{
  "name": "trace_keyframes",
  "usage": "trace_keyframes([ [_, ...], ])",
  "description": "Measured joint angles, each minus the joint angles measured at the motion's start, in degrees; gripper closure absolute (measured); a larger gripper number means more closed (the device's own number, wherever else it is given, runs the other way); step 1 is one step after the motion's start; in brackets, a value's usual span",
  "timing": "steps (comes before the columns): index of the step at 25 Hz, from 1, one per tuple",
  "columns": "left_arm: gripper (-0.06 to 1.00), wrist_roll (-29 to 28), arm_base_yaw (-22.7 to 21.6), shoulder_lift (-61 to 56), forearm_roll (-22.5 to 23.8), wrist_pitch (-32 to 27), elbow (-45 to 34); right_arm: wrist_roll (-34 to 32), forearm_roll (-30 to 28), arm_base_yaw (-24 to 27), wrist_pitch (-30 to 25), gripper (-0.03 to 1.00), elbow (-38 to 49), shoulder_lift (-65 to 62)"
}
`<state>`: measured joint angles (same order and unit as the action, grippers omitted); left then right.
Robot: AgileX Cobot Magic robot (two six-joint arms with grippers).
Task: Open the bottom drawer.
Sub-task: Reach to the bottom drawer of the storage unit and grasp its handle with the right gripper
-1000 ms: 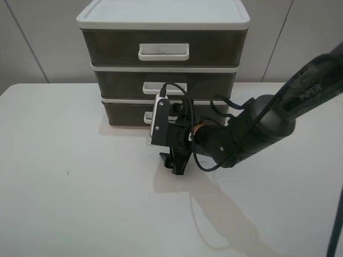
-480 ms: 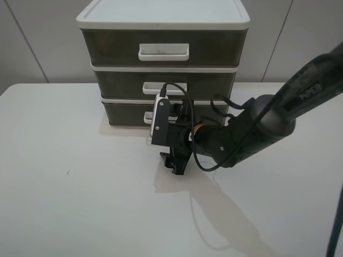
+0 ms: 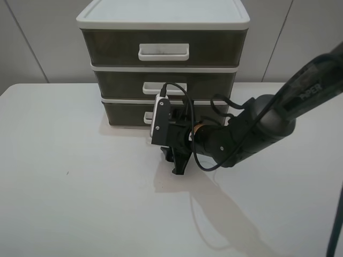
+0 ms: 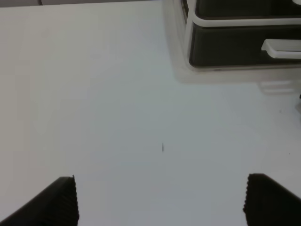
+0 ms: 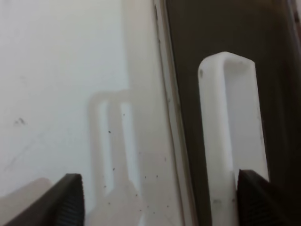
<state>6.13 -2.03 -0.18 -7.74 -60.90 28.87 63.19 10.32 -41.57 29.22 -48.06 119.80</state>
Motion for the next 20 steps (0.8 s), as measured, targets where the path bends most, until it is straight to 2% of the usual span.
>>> trace_keyframes([
  [10,0.23,0.0,0.0,0.0,0.0,0.0,0.0,0.2,0.0,1.21,2.46,0.89,-0.64,-0.06],
  [14,0.23,0.0,0.0,0.0,0.0,0.0,0.0,0.2,0.0,1.26,2.68,0.93,-0.64,-0.06],
  [20,0.23,0.0,0.0,0.0,0.0,0.0,0.0,0.2,0.0,1.26,2.68,0.93,-0.64,-0.17],
])
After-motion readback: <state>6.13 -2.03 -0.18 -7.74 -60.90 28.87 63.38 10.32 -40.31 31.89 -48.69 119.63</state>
